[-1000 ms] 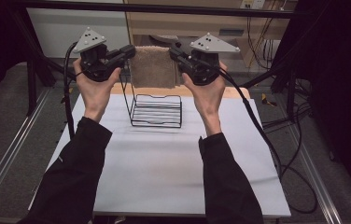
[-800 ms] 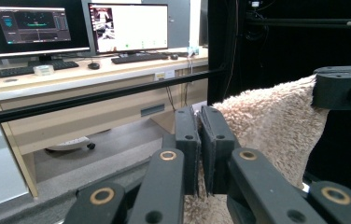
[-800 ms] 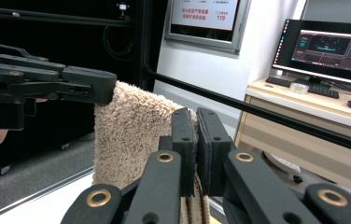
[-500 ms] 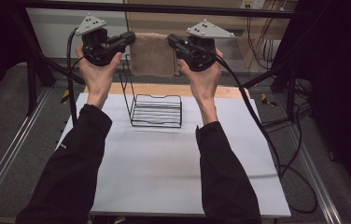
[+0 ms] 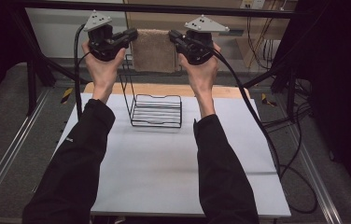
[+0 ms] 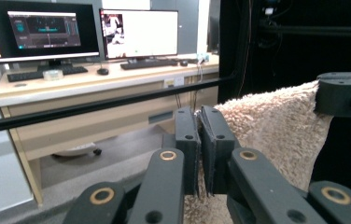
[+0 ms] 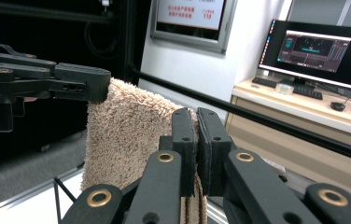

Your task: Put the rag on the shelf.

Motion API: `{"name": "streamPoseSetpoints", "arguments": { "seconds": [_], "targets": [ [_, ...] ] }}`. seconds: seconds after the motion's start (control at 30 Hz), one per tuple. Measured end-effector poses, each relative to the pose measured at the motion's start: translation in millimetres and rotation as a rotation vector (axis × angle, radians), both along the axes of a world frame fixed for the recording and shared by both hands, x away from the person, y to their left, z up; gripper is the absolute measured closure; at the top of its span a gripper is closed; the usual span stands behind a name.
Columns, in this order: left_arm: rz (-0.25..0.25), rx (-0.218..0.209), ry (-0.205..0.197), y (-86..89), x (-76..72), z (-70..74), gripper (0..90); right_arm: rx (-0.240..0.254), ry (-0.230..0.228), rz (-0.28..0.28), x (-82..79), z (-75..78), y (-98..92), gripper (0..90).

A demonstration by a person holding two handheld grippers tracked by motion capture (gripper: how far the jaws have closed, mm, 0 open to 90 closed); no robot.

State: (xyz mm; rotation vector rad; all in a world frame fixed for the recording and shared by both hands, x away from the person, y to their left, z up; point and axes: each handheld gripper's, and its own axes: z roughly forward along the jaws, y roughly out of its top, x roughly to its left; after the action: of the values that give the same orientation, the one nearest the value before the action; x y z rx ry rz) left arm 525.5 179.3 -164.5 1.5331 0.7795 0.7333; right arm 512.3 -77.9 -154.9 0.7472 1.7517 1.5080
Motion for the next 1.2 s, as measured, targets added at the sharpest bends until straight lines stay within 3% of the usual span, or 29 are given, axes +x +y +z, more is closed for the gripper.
{"name": "streamPoseSetpoints", "arguments": {
  "seconds": [0.3, 0.53, 0.67, 0.87, 1.2],
  "targets": [
    [-0.009, 0.043, 0.046, 5.4, 3.8, -32.4, 85.9, -0.049, 0.047, 0.013, 8.0, -32.0, 4.6, 86.5],
    [-0.041, 0.045, 0.060, 10.7, -8.2, -51.2, 85.9, -0.052, 0.083, 0.037, 2.0, -50.9, 3.4, 86.3],
    [-0.062, 0.041, 0.052, 15.0, -19.3, -58.1, 85.8, -0.057, 0.089, 0.057, -6.1, -56.5, 2.7, 86.0],
    [-0.084, 0.067, 0.038, 18.1, -33.7, -64.7, 85.5, -0.067, 0.089, 0.081, -17.6, -62.1, 2.7, 85.6],
    [-0.115, 0.095, 0.069, 21.4, -46.9, -79.3, 83.5, -0.098, 0.120, 0.115, -31.5, -79.7, 0.7, 84.4]
  ]
}}
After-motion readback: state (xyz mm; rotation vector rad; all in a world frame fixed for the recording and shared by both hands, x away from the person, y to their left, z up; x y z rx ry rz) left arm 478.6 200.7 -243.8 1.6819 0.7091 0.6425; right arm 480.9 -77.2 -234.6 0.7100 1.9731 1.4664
